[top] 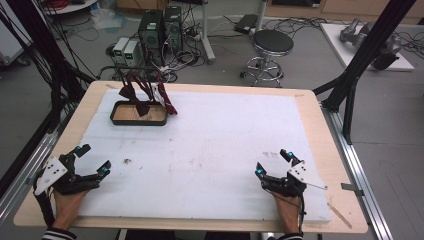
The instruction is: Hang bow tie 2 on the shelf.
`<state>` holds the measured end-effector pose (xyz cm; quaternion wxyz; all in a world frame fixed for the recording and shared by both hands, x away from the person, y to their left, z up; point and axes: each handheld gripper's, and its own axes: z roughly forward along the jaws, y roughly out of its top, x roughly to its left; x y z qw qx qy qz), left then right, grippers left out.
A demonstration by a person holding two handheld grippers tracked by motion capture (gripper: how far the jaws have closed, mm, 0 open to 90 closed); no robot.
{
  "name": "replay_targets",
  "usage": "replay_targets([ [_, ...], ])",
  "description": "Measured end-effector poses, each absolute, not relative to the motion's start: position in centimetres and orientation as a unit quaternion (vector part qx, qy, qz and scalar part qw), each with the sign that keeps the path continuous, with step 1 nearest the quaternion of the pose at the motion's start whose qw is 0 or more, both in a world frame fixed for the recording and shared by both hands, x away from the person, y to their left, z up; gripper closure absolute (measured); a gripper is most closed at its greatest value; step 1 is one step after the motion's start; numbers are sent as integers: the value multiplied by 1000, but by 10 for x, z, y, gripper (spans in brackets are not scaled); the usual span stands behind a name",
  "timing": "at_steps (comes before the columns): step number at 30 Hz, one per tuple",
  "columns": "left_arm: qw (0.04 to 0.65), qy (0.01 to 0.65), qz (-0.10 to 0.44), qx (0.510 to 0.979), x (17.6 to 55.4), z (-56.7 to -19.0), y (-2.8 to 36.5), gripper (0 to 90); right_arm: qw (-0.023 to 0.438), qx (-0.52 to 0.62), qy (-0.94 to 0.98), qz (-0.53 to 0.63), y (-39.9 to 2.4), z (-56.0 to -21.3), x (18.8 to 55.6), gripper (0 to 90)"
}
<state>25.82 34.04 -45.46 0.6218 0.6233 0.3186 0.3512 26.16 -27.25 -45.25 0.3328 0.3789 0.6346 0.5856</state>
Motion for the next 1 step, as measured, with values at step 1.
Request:
replay_targets([
  [1,623,321,350,622,258,-455,341,75,337,377,634,585,-273,-453,262,36],
])
